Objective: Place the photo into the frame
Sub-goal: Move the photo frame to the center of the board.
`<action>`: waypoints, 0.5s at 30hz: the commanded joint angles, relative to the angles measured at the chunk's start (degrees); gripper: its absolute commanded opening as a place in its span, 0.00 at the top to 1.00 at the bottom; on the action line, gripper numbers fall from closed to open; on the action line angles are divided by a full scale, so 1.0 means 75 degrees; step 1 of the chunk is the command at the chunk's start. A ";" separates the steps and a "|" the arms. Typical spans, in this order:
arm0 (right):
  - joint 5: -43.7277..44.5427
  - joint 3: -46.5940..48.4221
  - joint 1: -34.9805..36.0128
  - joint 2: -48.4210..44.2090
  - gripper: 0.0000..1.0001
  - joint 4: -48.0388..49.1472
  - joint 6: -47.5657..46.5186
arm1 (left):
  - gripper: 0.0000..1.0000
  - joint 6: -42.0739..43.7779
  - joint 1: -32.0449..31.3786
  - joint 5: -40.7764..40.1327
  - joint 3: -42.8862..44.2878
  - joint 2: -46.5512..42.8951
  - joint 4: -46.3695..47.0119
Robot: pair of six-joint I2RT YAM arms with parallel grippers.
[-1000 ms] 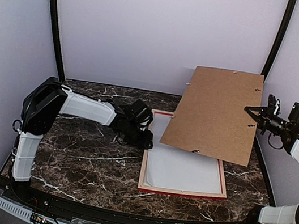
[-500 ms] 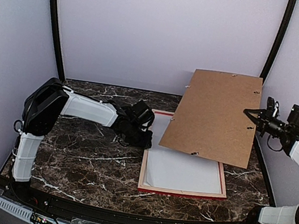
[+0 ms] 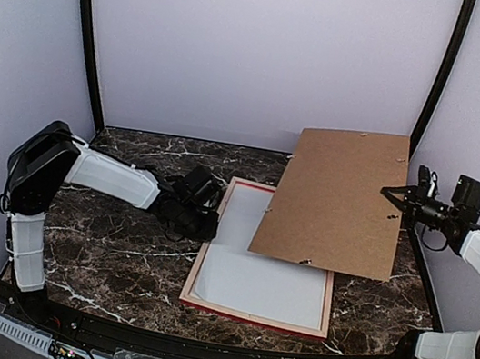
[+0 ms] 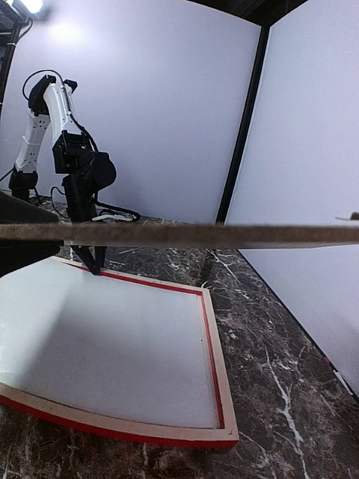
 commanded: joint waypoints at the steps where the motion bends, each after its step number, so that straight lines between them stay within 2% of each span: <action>1: 0.0005 -0.0115 0.0429 -0.0106 1.00 0.0152 -0.0281 | 0.87 -0.0404 0.0288 -0.0477 -0.1031 -0.0573 -0.0360; 10: 0.0346 -0.0319 0.1454 0.0132 1.00 0.0286 -0.0319 | 0.92 -0.1369 0.0536 -0.0677 -0.2878 -0.1836 0.0334; 15: 0.0437 -0.0602 0.2277 0.0438 1.00 0.1124 0.0165 | 0.92 -0.1861 0.0526 -0.0400 -0.3598 -0.2368 0.0841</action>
